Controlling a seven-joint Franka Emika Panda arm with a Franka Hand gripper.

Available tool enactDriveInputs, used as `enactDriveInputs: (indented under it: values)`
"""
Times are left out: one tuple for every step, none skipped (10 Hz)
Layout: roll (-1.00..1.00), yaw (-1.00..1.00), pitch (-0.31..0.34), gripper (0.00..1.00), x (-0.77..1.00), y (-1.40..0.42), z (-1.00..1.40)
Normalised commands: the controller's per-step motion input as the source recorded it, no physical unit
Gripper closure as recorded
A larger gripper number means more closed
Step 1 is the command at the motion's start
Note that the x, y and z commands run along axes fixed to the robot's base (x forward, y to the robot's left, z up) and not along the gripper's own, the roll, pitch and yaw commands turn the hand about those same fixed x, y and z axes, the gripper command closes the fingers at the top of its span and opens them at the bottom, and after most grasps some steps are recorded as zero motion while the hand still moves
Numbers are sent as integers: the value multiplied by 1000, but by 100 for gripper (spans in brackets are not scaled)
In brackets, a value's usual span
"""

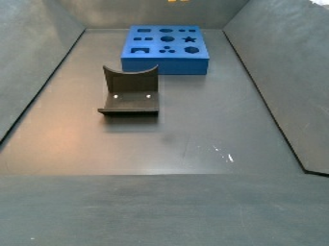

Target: Insert the double-square object.

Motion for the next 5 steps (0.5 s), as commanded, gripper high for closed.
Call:
enactDriveInputs:
  values:
    - [-17, 0, 0, 100, 0, 0, 17]
    - [0, 0, 0, 100, 17, 0, 0]
    - [0, -151, 39, 100, 303, 0, -63]
    - [37, -206, 11, 100, 771, 0, -277]
    - [63, -46, -13, 100, 1000, 0, -400]
